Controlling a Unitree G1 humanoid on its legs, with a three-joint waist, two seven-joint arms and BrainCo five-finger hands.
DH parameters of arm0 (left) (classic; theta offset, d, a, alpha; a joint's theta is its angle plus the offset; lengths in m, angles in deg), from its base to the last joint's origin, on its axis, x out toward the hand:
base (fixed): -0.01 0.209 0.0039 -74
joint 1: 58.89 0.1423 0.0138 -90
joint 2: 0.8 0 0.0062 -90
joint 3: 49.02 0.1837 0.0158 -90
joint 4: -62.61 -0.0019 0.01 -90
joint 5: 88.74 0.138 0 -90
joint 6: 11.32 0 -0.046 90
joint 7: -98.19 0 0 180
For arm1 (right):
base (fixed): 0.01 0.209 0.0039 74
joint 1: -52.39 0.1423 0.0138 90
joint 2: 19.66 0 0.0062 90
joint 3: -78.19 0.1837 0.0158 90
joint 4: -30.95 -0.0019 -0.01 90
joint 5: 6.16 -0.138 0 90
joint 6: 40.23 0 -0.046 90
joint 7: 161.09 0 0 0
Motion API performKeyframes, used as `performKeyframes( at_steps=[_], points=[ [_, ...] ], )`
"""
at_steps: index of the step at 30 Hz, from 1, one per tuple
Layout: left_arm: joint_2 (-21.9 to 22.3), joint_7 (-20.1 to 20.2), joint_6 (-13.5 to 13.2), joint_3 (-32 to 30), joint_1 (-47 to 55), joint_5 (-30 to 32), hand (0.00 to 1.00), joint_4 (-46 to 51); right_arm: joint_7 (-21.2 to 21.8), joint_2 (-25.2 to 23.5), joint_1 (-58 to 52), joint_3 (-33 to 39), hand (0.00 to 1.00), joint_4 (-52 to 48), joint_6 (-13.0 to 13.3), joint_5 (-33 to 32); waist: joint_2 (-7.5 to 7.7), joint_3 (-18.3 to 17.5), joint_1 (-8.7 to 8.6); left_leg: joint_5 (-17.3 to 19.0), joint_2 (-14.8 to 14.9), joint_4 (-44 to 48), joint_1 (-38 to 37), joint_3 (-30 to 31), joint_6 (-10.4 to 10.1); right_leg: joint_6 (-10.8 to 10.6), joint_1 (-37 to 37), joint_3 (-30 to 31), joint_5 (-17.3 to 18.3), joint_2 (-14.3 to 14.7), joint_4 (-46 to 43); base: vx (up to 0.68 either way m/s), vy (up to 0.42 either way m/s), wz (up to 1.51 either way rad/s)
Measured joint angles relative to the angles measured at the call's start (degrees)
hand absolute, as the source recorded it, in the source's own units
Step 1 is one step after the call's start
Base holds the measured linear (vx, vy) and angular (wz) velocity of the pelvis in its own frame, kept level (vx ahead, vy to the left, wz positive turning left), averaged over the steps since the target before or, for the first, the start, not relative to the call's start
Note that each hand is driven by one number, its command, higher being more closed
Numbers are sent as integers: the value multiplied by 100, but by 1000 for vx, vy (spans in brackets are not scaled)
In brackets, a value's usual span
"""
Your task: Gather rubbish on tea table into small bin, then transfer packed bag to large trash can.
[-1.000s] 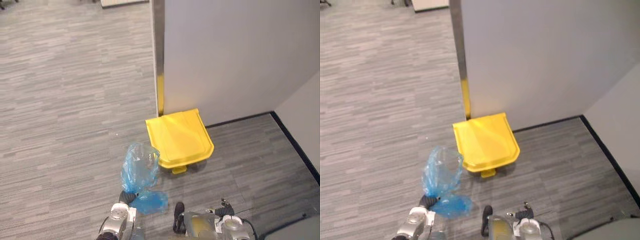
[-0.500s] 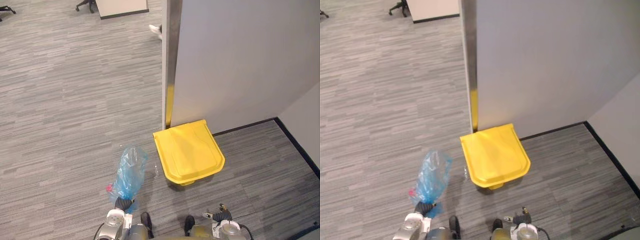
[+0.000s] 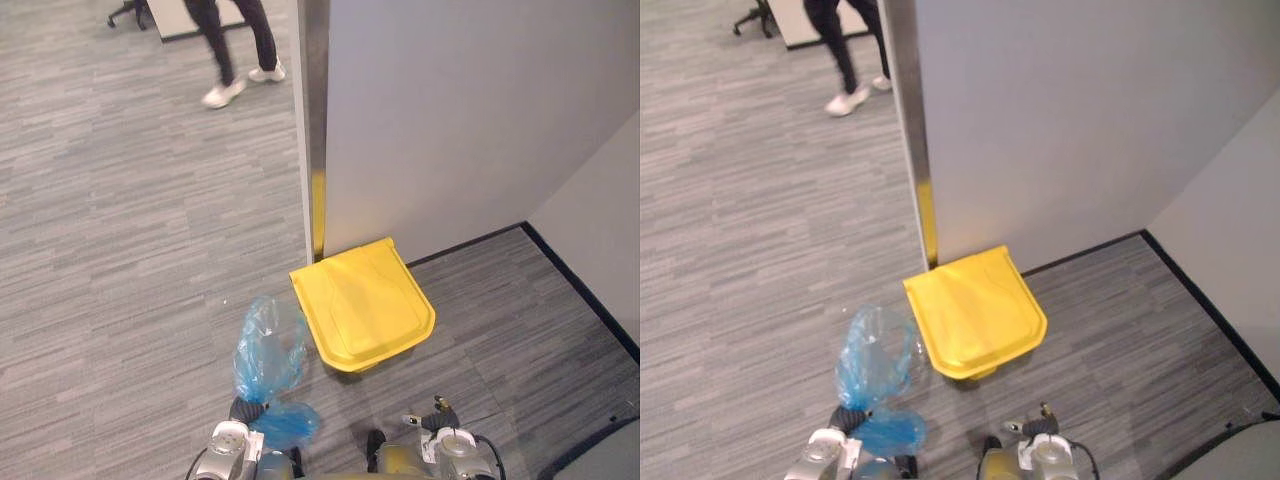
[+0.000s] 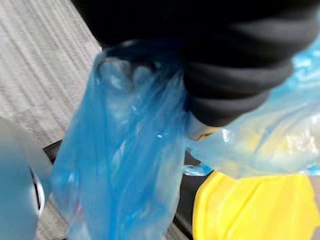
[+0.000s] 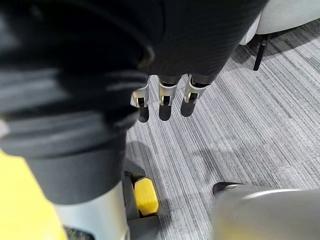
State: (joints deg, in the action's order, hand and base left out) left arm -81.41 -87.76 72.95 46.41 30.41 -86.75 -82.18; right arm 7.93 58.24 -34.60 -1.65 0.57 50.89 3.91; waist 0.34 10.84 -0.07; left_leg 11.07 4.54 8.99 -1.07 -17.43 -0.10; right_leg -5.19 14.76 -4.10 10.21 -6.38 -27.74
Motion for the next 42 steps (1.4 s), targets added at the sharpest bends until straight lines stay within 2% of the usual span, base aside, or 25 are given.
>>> performKeyframes(
  at_steps=[1,3,5,6,7,8,10,15,20,25,27,32,35,37,38,39,40,41,42],
  points=[
    [-40,-12,3,-5,-64,0,100,-4,0,-4,54,-24,0,-13,0,-1,72,76,16,87,21,142,-2,16,9,-39,267,-88,-138,60,243,54,22,-10],
    [-67,-15,1,-8,-152,-1,100,-3,-7,-52,86,-19,0,-56,-5,-2,205,197,-24,170,29,278,-47,40,-45,-76,457,-243,-722,119,1231,111,-33,16],
    [-31,-22,0,-58,-135,-1,100,-25,-30,-92,34,0,0,-106,-28,9,347,247,-10,335,-9,481,-107,52,-166,-27,169,-410,-950,21,1505,192,-109,11],
    [72,-35,0,-145,-175,-3,100,-28,-33,-120,48,-1,0,-158,-50,16,354,300,41,503,93,749,-88,74,-301,168,-16,-395,-1310,65,1638,207,-136,1],
    [142,-35,-1,-225,-219,0,100,-28,-36,-175,80,8,0,-258,-61,20,245,371,36,545,196,850,-82,94,-374,240,17,-395,-1263,142,1420,202,-135,4],
    [160,-39,-1,-237,-233,0,100,-26,-35,-193,86,34,0,-320,-59,20,226,382,29,552,200,855,-106,113,-390,344,46,-394,-1195,149,1295,244,-140,22],
    [198,-38,-12,-342,-299,8,100,36,-29,-222,39,33,0,-448,-70,73,178,383,63,551,187,925,-176,292,-393,547,192,-403,-768,129,635,224,-110,13],
    [191,-29,-22,-435,-375,18,100,142,-13,-311,-9,30,0,-520,-65,116,155,364,60,544,203,862,-315,674,-406,541,230,-493,-226,41,-51,184,-90,27],
    [324,5,-16,-429,-397,48,100,127,15,-261,-12,-191,0,-498,-66,134,53,203,50,460,281,408,-283,835,-557,537,351,-610,-155,98,69,74,-32,14],
    [339,11,-8,-426,-168,69,100,118,37,-250,-174,-234,0,-407,-69,137,-25,-209,47,374,382,162,-321,907,-698,549,299,-704,-163,186,206,61,-11,9],
    [340,14,-5,-424,-111,69,100,109,38,-217,-181,-234,0,-332,-71,137,-41,-266,43,345,383,96,-433,961,-741,566,186,-670,-174,202,207,24,19,16],
    [315,59,-5,-423,48,63,100,92,77,-153,-187,-234,0,-124,-85,188,46,-414,57,320,317,60,-569,1020,-768,564,49,-452,-208,204,209,-54,28,9],
    [312,67,0,-404,84,62,100,-15,92,-162,-196,-243,0,-111,-98,245,129,-361,57,156,173,-11,-734,894,-731,539,-35,-319,-332,125,236,-138,6,-15],
    [292,65,-9,-305,40,44,100,-70,91,-157,-188,-243,0,-112,-97,245,122,-338,61,118,159,-11,-691,854,-725,513,-52,-338,-540,109,414,-223,-10,-9],
    [245,64,-7,-200,13,10,100,-140,92,-159,-197,-250,0,-115,-91,245,191,-296,55,56,103,23,-669,794,-669,445,-7,-313,-703,73,414,-296,-22,-18],
    [248,66,-8,-187,17,5,100,-146,93,-141,-210,-252,0,-117,-76,246,127,-289,62,12,185,12,-553,645,-623,390,16,-245,-814,85,590,-308,-40,-16],
    [272,67,-11,-177,12,3,100,-144,94,-148,-196,-233,0,-124,-75,243,119,-302,67,7,206,22,-489,629,-627,397,71,-232,-759,80,517,-321,-68,-9],
    [194,57,-2,-174,2,2,100,-142,108,-165,-189,-226,0,-173,-62,235,205,-299,54,-83,209,91,-340,617,-650,433,333,-273,-371,-39,-562,-312,-133,14],
    [150,56,2,-154,8,2,100,-142,105,-145,-295,-173,0,-217,-46,238,221,-299,43,-186,279,119,-263,720,-704,400,182,-336,30,-158,-1361,-251,-120,17]
  ],
)
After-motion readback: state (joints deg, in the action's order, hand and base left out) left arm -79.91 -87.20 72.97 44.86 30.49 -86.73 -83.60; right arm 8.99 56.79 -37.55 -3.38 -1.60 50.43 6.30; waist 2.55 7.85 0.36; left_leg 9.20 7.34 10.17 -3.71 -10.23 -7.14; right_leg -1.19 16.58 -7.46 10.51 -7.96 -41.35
